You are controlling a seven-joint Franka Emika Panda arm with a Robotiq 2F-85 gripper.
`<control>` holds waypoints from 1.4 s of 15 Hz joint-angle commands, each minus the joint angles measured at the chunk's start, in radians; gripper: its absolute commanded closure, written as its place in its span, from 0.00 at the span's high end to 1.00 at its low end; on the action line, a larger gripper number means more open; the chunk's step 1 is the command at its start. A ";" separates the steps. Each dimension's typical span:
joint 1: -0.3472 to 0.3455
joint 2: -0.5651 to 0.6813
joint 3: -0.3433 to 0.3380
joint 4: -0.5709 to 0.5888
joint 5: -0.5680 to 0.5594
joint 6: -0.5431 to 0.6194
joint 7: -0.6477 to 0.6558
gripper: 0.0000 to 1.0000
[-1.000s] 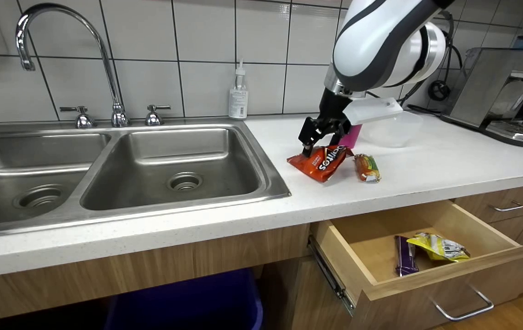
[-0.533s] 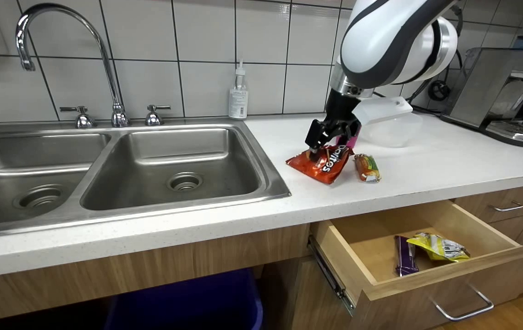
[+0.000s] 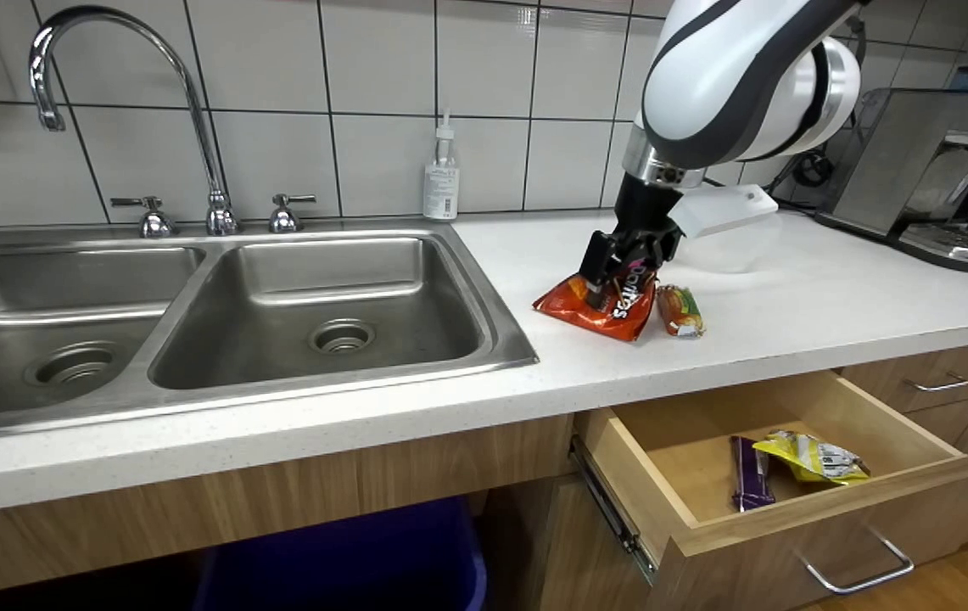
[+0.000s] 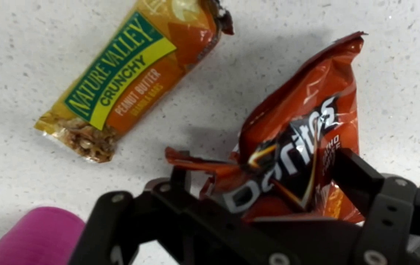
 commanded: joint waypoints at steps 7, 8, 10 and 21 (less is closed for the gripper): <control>-0.042 -0.044 0.050 -0.034 0.017 -0.062 -0.065 1.00; -0.042 -0.046 0.053 -0.037 0.018 -0.068 -0.064 1.00; -0.037 -0.062 0.053 -0.059 0.017 -0.068 -0.051 1.00; -0.032 -0.202 0.050 -0.225 0.014 -0.054 -0.033 1.00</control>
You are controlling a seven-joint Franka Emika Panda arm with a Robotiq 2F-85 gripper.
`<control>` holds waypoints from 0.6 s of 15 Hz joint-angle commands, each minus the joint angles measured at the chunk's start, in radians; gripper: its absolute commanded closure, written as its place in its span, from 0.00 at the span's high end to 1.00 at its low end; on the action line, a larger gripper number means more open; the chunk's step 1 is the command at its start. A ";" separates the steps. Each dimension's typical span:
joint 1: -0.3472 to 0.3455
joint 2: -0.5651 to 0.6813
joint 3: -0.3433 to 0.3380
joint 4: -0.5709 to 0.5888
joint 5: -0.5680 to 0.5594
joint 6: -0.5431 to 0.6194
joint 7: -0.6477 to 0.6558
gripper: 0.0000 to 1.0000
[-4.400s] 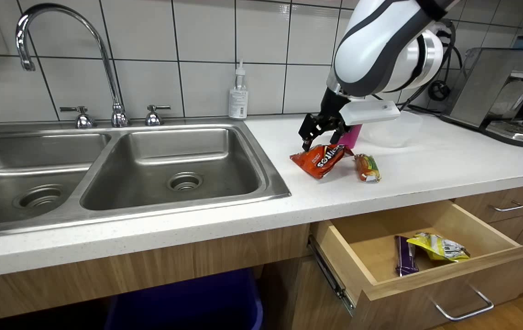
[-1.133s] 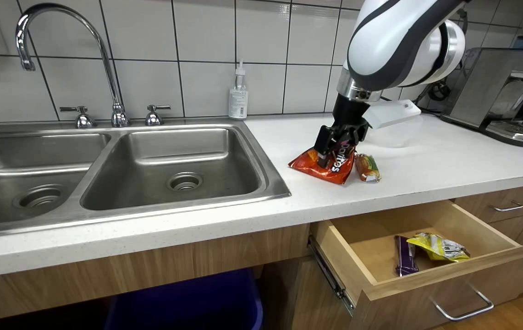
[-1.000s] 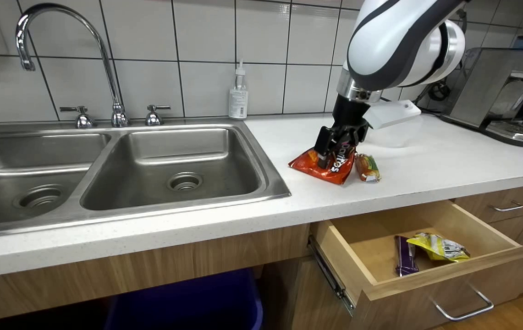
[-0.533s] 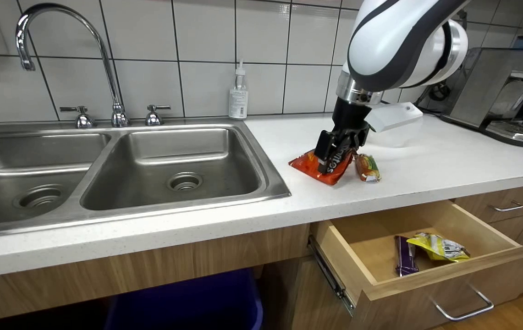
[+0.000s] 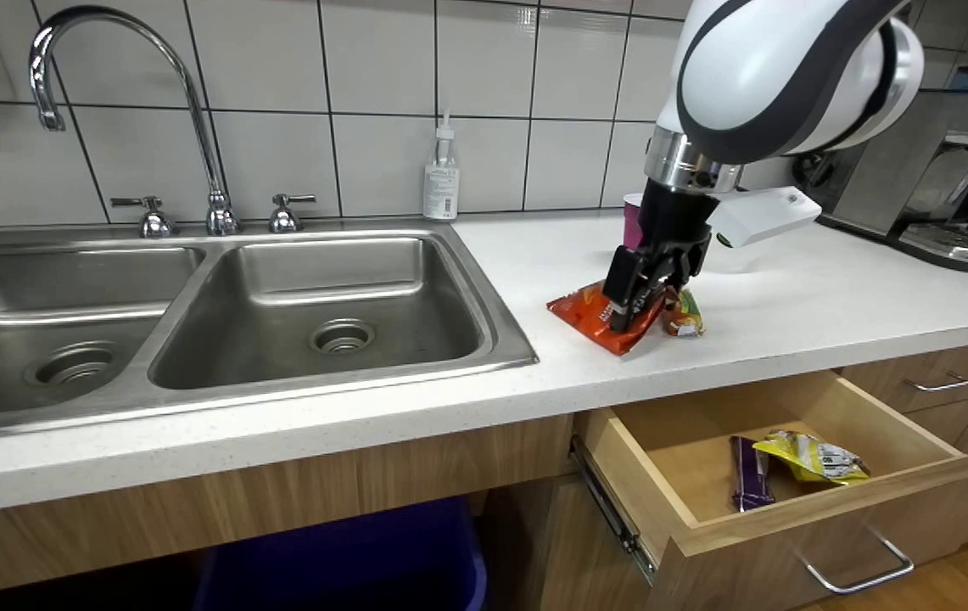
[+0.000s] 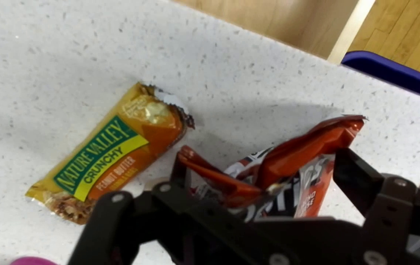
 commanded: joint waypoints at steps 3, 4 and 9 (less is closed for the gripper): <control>-0.025 -0.119 0.021 -0.102 0.024 -0.026 -0.045 1.00; -0.025 -0.129 0.021 -0.114 0.025 -0.027 -0.051 1.00; -0.036 -0.161 0.015 -0.130 0.042 -0.026 -0.080 1.00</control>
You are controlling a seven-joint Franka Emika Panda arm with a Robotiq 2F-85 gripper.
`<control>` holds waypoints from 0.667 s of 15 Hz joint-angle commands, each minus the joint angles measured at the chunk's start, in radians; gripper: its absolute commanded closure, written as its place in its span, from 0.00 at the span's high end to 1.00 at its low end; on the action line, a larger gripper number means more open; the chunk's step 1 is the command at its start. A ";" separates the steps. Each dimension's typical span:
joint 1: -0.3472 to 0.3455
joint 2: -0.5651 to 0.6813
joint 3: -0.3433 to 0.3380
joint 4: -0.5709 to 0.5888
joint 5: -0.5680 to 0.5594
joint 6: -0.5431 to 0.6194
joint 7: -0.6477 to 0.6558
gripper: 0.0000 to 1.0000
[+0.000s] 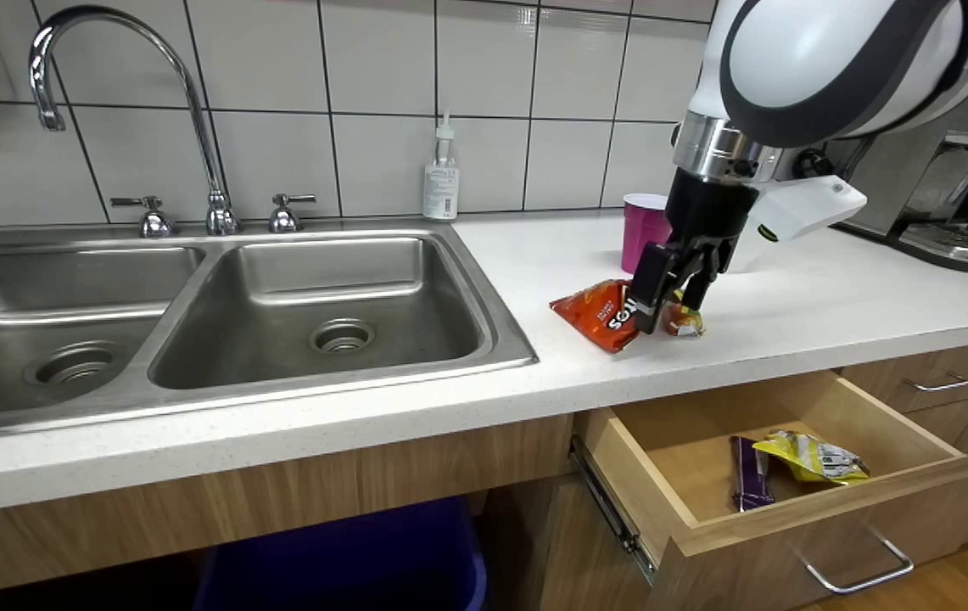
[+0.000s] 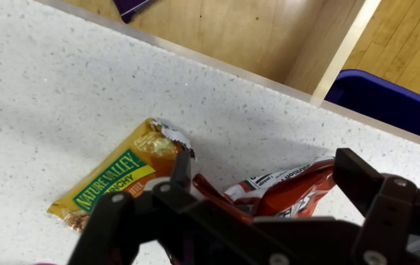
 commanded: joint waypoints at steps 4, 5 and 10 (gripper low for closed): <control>-0.044 -0.067 0.014 0.018 0.066 -0.031 -0.100 1.00; -0.046 -0.066 0.014 0.031 0.076 -0.029 -0.110 1.00; -0.053 -0.002 0.022 0.133 0.144 -0.019 -0.179 1.00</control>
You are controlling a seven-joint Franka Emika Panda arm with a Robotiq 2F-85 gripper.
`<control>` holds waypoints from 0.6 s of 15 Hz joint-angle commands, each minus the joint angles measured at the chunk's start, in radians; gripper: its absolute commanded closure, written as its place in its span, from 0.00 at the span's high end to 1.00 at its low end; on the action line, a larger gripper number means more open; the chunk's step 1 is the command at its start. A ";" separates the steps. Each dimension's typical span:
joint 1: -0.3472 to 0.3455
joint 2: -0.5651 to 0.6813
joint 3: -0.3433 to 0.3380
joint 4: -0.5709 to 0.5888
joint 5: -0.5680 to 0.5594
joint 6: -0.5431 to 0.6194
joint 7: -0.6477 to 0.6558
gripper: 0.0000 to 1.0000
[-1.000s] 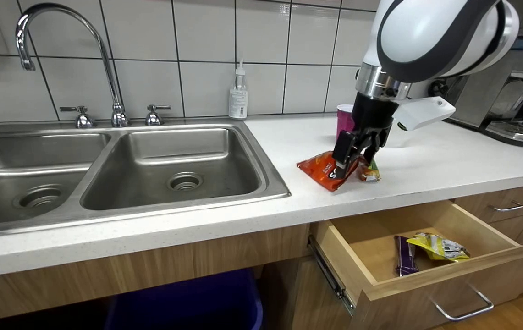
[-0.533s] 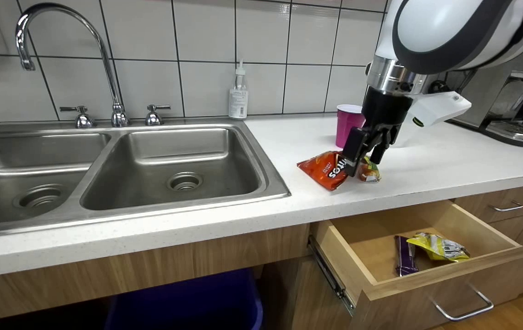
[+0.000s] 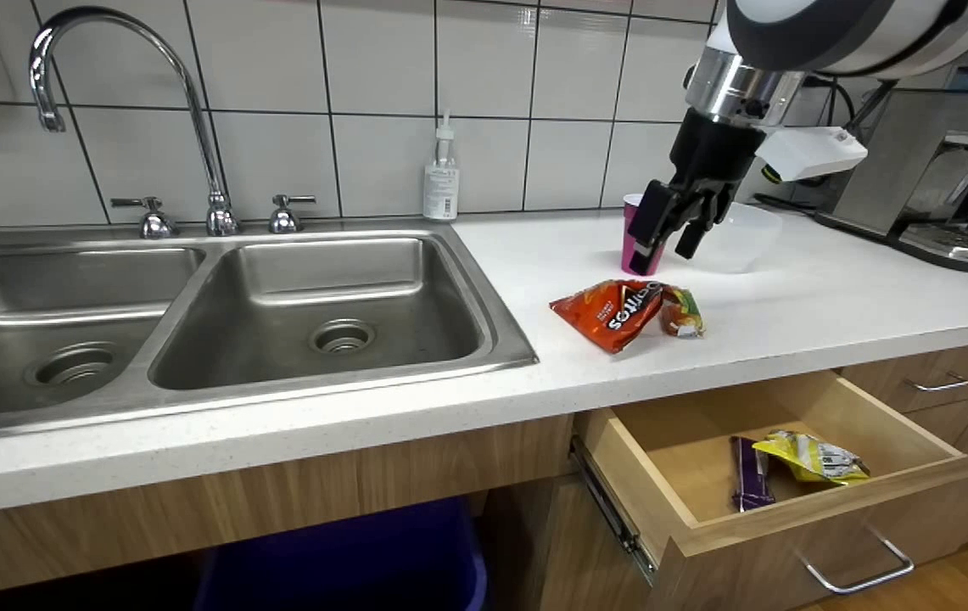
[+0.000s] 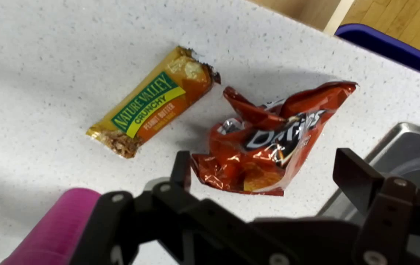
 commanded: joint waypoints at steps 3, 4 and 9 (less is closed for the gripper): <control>-0.026 0.100 0.026 0.132 0.061 -0.007 -0.100 1.00; -0.029 0.119 0.031 0.150 0.062 -0.003 -0.116 1.00; -0.055 0.220 0.081 0.239 0.078 0.003 -0.208 1.00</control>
